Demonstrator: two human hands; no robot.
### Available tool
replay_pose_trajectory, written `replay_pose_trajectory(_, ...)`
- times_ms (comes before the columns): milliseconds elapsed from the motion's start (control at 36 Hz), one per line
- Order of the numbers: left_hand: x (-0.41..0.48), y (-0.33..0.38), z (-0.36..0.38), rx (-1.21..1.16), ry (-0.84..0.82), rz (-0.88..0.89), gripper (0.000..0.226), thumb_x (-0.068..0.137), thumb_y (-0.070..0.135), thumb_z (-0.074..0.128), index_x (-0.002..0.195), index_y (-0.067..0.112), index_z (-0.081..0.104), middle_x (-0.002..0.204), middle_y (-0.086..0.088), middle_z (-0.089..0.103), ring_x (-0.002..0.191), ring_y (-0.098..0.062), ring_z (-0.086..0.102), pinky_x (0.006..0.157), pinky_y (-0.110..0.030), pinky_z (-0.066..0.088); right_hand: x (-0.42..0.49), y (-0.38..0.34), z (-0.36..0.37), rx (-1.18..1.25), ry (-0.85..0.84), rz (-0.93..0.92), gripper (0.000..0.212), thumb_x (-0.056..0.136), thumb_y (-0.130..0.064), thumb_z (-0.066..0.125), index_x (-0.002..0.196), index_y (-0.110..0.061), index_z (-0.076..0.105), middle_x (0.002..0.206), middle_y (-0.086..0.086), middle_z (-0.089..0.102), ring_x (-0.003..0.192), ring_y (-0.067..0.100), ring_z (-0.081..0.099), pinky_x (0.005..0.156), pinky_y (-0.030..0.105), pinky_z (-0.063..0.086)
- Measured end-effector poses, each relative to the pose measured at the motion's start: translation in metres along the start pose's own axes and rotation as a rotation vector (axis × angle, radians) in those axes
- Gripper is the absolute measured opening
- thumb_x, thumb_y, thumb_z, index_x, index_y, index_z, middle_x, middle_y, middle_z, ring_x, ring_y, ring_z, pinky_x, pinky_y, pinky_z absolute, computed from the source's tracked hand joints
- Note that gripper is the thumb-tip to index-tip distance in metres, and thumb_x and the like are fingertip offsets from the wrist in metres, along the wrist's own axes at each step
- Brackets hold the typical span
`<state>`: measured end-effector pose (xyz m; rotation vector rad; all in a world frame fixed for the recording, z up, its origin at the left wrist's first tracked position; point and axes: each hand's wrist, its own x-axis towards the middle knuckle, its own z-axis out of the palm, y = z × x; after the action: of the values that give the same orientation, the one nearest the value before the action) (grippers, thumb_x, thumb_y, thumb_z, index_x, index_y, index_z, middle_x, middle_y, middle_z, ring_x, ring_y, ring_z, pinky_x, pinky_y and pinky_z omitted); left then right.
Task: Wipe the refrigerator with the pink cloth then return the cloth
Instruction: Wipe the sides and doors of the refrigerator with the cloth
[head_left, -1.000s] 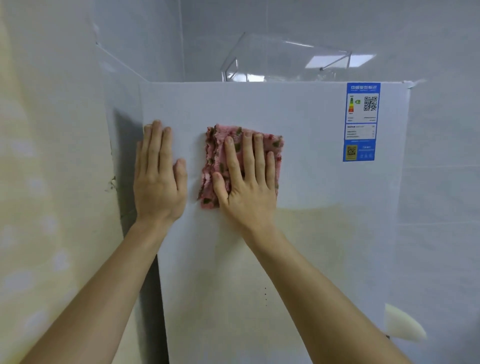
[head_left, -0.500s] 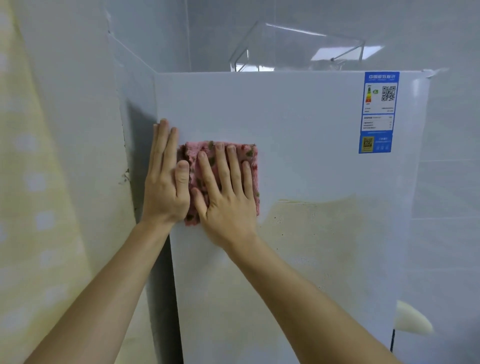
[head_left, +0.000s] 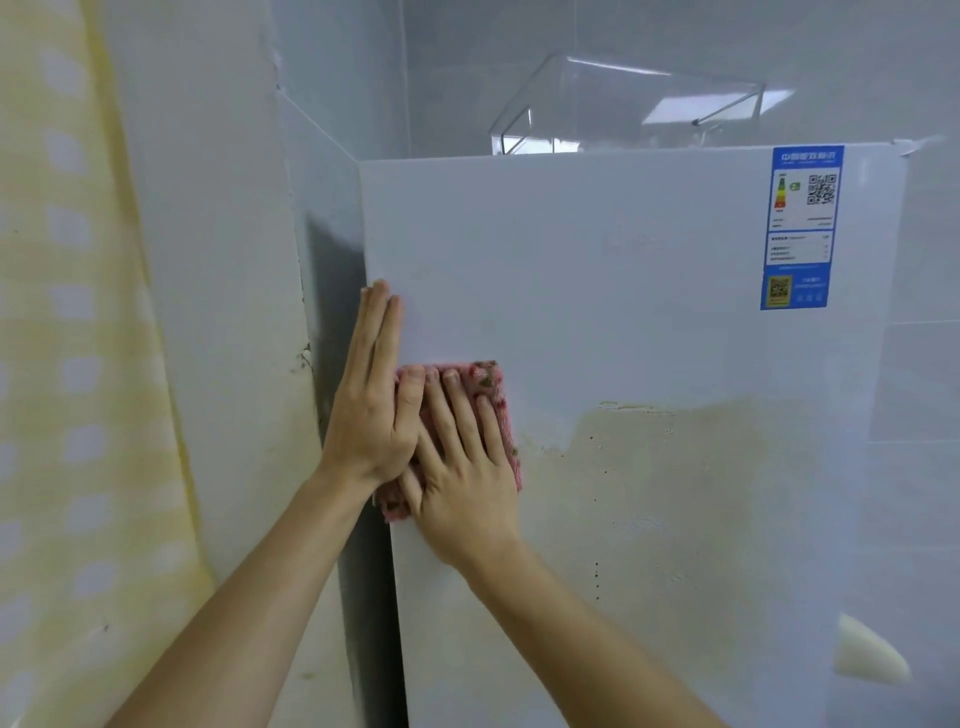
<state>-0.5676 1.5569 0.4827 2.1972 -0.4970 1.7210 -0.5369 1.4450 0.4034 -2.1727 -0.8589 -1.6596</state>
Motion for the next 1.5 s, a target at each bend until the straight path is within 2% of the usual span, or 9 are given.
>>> replay_pose_trajectory(194, -0.024, -0.007, 0.001, -0.010, 0.014, -0.067, 0.058, 0.111, 0.021, 0.030, 0.164, -0.003, 0.022, 0.175, -0.015, 0.015, 0.163, -0.022, 0.013, 0.132, -0.029, 0.014, 0.023, 0.025, -0.008, 0.036, 0.064, -0.058, 0.061, 0.110, -0.042, 0.038, 0.167, -0.024, 0.025, 0.175, 0.002, 0.017, 0.163, 0.019, 0.010, 0.133, 0.042, 0.005)
replay_pose_trajectory(361, -0.027, -0.003, 0.008, -0.068, 0.023, -0.089, 0.061, 0.111, 0.022, 0.029, 0.166, 0.005, 0.011, 0.177, -0.010, 0.006, 0.164, -0.020, 0.009, 0.132, -0.032, 0.016, 0.079, 0.054, -0.031, 0.008, 0.176, 0.040, 0.061, 0.111, -0.044, 0.040, 0.166, -0.021, 0.028, 0.175, 0.006, 0.020, 0.163, 0.023, 0.013, 0.133, 0.043, 0.006)
replay_pose_trajectory(528, -0.026, -0.028, -0.015, 0.366, 0.171, 0.017, 0.057, 0.108, 0.019, 0.040, 0.161, 0.000, 0.033, 0.171, -0.018, 0.027, 0.161, -0.034, 0.020, 0.132, -0.051, 0.014, 0.050, 0.048, -0.024, -0.010, 0.221, 0.123, 0.059, 0.110, -0.042, 0.042, 0.165, -0.020, 0.033, 0.174, 0.008, 0.020, 0.162, 0.026, 0.017, 0.133, 0.046, 0.011)
replay_pose_trajectory(639, -0.031, -0.066, -0.041, 0.567, 0.252, -0.096, 0.062, 0.110, 0.029, 0.041, 0.166, 0.007, 0.026, 0.174, -0.015, 0.020, 0.162, -0.037, 0.014, 0.132, -0.055, 0.007, 0.005, 0.044, -0.013, -0.056, 0.146, 0.155, 0.064, 0.109, -0.045, 0.043, 0.166, -0.020, 0.030, 0.174, 0.010, 0.015, 0.163, 0.024, 0.006, 0.133, 0.044, -0.001)
replay_pose_trajectory(778, -0.038, -0.091, -0.042, 0.494, 0.181, -0.155, 0.071, 0.109, 0.042, 0.039, 0.167, 0.006, 0.018, 0.175, -0.014, 0.014, 0.163, -0.034, 0.009, 0.131, -0.057, 0.011, -0.015, 0.033, -0.003, -0.046, 0.134, 0.194, 0.067, 0.106, -0.048, 0.049, 0.164, -0.020, 0.034, 0.174, 0.012, 0.019, 0.163, 0.031, 0.011, 0.133, 0.050, 0.004)
replay_pose_trajectory(1000, -0.039, -0.092, -0.037, 0.546, 0.222, -0.151, 0.070, 0.103, 0.042, 0.048, 0.166, 0.018, 0.029, 0.174, -0.015, 0.019, 0.162, -0.034, 0.014, 0.129, -0.063, 0.006, 0.024, 0.024, -0.005, -0.077, 0.172, 0.201, 0.077, 0.104, -0.068, 0.041, 0.165, -0.022, 0.033, 0.172, 0.016, 0.020, 0.161, 0.037, 0.013, 0.131, 0.058, 0.012)
replay_pose_trajectory(1139, -0.035, -0.092, -0.036, 0.518, 0.259, -0.110, 0.067, 0.100, 0.037, 0.058, 0.161, 0.018, 0.040, 0.171, -0.018, 0.026, 0.160, -0.038, 0.019, 0.128, -0.065, 0.011, 0.037, 0.022, -0.012, -0.090, 0.174, 0.199, 0.077, 0.105, -0.068, 0.041, 0.166, -0.023, 0.029, 0.173, 0.017, 0.018, 0.161, 0.038, 0.013, 0.131, 0.058, 0.010)
replay_pose_trajectory(1333, -0.036, -0.091, -0.031, 0.503, 0.293, -0.107, 0.061, 0.101, 0.033, 0.059, 0.158, 0.016, 0.045, 0.168, -0.021, 0.032, 0.158, -0.041, 0.025, 0.126, -0.067, 0.015, -0.007, 0.011, 0.004, -0.063, 0.088, 0.162, 0.075, 0.106, -0.064, 0.042, 0.167, -0.024, 0.025, 0.174, 0.015, 0.012, 0.162, 0.037, 0.008, 0.131, 0.057, 0.005)
replay_pose_trajectory(1500, -0.042, -0.090, -0.031, 0.475, 0.282, -0.129, 0.059, 0.102, 0.034, 0.058, 0.157, 0.014, 0.048, 0.168, -0.020, 0.033, 0.159, -0.040, 0.024, 0.126, -0.067, 0.015, -0.057, 0.005, 0.018, -0.046, 0.074, 0.120, 0.072, 0.104, -0.059, 0.052, 0.165, -0.027, 0.032, 0.174, 0.014, 0.018, 0.162, 0.036, 0.015, 0.130, 0.058, 0.012)
